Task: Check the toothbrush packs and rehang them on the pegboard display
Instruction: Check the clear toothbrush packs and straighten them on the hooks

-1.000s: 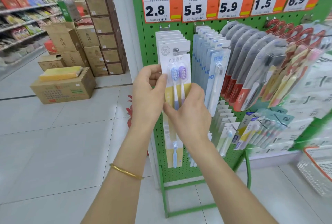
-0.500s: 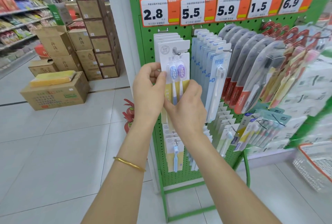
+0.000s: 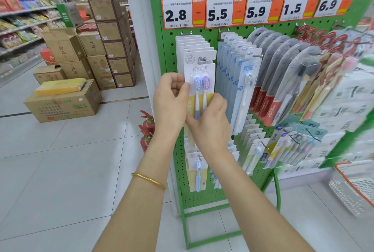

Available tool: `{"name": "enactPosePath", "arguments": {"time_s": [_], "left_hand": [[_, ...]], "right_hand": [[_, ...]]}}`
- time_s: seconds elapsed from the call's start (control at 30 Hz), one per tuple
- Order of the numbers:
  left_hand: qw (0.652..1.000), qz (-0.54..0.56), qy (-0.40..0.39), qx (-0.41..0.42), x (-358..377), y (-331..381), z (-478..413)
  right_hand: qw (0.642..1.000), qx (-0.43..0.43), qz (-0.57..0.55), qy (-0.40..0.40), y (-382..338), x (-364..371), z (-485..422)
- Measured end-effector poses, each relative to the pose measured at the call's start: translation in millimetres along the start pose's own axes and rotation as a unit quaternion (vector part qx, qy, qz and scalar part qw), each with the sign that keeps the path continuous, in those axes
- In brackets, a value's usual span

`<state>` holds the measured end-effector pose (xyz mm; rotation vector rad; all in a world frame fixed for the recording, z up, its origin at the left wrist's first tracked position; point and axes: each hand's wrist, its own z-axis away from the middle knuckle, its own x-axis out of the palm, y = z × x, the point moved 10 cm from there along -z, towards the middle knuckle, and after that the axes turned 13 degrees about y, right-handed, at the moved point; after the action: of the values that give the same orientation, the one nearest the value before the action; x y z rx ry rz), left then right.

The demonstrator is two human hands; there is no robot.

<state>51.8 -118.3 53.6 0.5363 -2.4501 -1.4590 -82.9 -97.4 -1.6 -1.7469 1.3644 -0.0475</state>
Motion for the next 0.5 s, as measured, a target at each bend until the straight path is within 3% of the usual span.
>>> {"name": "enactPosePath", "arguments": {"time_s": [0.3, 0.5], "left_hand": [[1.000, -0.016, 0.008, 0.010, -2.8, 3.4, 5.7], [0.994, -0.035, 0.076, 0.065, -15.4, 17.6, 20.5]], "right_hand": [[1.000, -0.016, -0.014, -0.003, 0.7, -11.8, 3.2], [0.998, -0.024, -0.020, 0.048, 21.6, -53.3, -2.0]]}}
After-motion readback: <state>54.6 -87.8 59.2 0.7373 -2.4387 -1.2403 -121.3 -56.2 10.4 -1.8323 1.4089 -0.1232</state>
